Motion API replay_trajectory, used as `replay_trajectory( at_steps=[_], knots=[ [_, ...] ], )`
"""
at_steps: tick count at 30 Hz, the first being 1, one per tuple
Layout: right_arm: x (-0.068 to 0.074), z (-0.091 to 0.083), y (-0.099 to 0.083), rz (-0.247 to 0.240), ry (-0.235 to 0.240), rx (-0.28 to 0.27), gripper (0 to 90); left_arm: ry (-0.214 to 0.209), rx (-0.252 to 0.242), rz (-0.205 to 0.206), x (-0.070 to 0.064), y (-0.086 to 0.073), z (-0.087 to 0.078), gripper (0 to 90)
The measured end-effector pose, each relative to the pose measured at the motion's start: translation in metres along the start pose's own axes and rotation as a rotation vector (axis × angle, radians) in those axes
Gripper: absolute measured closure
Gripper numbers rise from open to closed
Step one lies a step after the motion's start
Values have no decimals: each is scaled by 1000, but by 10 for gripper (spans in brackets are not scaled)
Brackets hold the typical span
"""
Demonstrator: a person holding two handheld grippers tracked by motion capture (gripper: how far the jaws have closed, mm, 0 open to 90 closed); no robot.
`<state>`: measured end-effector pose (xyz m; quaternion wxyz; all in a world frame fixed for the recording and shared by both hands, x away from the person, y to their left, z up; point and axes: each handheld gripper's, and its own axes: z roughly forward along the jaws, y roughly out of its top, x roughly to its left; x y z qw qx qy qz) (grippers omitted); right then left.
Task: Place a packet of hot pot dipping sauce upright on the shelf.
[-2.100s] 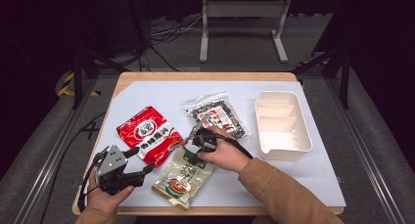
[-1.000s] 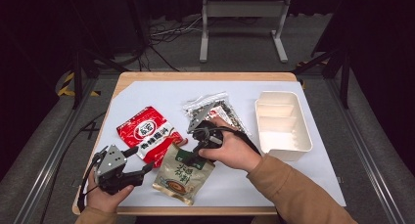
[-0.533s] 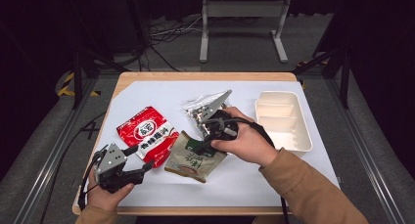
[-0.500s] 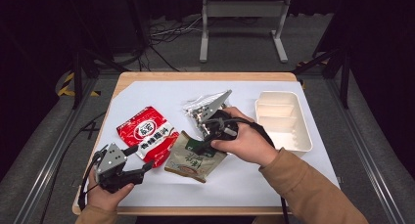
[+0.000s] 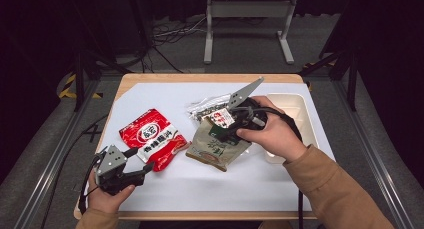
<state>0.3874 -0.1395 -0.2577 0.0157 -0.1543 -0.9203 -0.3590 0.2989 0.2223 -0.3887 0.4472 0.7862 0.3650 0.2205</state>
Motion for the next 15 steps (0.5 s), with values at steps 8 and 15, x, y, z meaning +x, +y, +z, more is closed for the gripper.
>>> replay_trajectory(
  at_steps=[8,15],
  knots=[
    [-6,-16,-4,10,-44,-21,899,19,-11,-19,5,-3,0,293],
    [-17,-37,-8,33,-101,-34,899,27,-22,-44,10,-5,0,288]
  ],
)
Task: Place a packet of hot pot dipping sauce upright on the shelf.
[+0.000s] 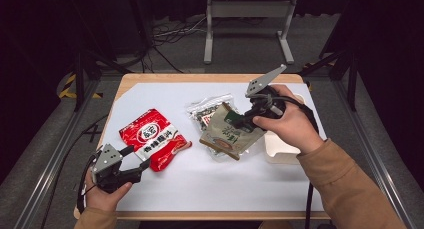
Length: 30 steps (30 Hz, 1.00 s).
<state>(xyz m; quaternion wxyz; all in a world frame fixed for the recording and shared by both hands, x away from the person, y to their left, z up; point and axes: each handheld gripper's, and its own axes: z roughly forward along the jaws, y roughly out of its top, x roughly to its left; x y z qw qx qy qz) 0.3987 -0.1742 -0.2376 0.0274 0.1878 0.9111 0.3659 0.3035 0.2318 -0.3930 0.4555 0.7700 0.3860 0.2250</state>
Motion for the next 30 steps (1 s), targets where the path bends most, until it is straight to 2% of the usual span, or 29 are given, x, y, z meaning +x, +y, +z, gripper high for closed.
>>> replay_trajectory(
  at_steps=[11,15,23,30],
  knots=[
    [-20,-25,-4,0,-84,-2,899,-1,-1,-13,1,-1,0,286],
    [-27,-35,-7,14,-107,-2,899,-1,-1,-21,2,-1,0,286],
    [-42,-53,-12,26,-157,-4,899,10,2,-18,3,-2,0,286],
    [-56,-68,-14,33,-202,-5,899,19,-3,-32,6,-4,-2,286]
  ],
)
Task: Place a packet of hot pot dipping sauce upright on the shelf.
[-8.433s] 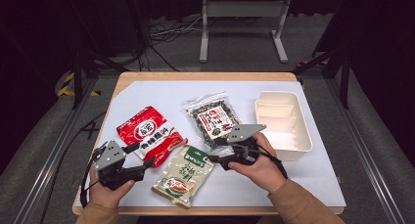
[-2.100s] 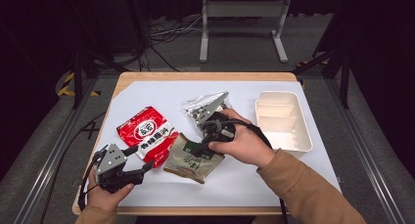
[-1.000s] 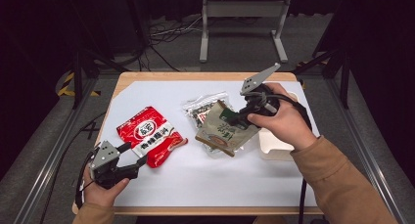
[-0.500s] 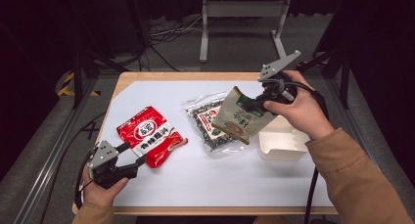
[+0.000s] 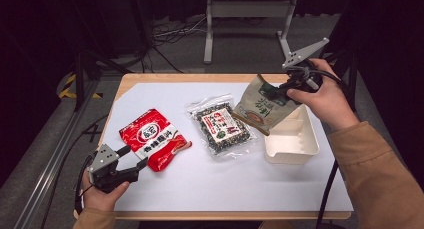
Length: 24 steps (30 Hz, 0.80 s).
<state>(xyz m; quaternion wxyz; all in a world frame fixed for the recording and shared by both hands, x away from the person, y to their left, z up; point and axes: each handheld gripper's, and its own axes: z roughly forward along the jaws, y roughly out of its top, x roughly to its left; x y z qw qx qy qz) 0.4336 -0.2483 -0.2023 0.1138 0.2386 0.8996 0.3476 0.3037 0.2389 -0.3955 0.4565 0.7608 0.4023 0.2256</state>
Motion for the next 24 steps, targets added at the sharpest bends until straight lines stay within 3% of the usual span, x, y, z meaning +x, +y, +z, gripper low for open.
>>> replay_trajectory(
  at_steps=[7,24],
  knots=[
    [-17,-9,-4,19,-31,6,899,8,6,-9,2,-1,-1,285],
    [-46,-20,-11,-47,-129,18,899,10,8,-14,2,-2,-1,285]
  ],
)
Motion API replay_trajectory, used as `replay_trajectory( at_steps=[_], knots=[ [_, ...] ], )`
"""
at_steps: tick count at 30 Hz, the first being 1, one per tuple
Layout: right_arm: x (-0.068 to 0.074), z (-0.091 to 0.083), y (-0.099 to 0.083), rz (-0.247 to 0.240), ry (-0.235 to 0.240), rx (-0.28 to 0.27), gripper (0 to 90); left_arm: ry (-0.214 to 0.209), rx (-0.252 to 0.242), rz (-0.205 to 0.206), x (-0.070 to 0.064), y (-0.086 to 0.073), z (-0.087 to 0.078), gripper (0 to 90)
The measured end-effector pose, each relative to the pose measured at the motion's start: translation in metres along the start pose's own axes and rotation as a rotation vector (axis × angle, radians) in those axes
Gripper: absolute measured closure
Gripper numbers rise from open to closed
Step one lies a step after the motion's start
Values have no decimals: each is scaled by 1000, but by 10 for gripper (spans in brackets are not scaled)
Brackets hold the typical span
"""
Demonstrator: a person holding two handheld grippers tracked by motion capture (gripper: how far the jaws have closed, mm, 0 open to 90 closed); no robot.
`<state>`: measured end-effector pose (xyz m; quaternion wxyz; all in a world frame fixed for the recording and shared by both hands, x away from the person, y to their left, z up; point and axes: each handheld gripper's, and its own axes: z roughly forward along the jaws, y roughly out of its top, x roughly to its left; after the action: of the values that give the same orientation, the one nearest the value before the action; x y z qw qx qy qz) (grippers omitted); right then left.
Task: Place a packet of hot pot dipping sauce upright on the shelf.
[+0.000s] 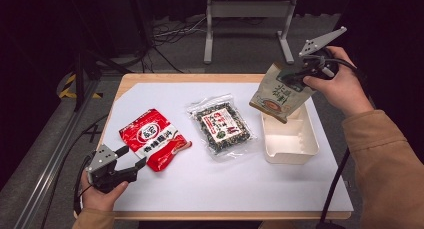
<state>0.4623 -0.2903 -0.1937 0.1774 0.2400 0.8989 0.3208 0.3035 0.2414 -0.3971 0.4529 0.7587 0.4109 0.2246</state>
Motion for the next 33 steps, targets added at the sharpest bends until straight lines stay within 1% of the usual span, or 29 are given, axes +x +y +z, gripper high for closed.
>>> replay_trajectory(
  at_steps=[2,5,6,7,8,11,16,18,19,21,23,24,28,33],
  knots=[
    [-4,-1,-2,-3,-16,9,899,5,0,6,0,-1,-1,285],
    [-10,-1,-4,-24,-23,13,899,10,7,-1,0,-3,-2,285],
    [-10,-1,-4,-24,-23,13,899,10,7,-1,0,-3,-2,285],
    [-15,-2,-6,-50,-31,10,899,13,6,-3,0,-3,-3,285],
    [-15,-2,-6,-50,-31,10,899,15,7,-4,1,-4,-4,285],
    [-22,-1,-9,-95,-27,-7,898,27,9,-16,1,-7,-8,285],
    [-32,1,-13,-129,-27,-3,898,43,11,-32,1,-11,-13,285],
    [-34,2,-14,-136,-31,1,898,47,10,-32,1,-12,-14,285],
    [-38,3,-16,-140,-36,5,899,55,11,-36,2,-14,-16,285],
    [-41,6,-18,-146,-41,6,899,56,7,-42,2,-14,-17,285],
    [-43,6,-18,-146,-45,9,899,59,7,-44,2,-15,-18,285],
    [-46,8,-21,-148,-61,14,899,59,9,-45,3,-15,-18,285],
    [-50,9,-23,-150,-76,16,898,59,10,-43,3,-15,-17,285],
    [-56,13,-26,-171,-98,20,898,54,12,-44,3,-14,-16,285]
  ],
)
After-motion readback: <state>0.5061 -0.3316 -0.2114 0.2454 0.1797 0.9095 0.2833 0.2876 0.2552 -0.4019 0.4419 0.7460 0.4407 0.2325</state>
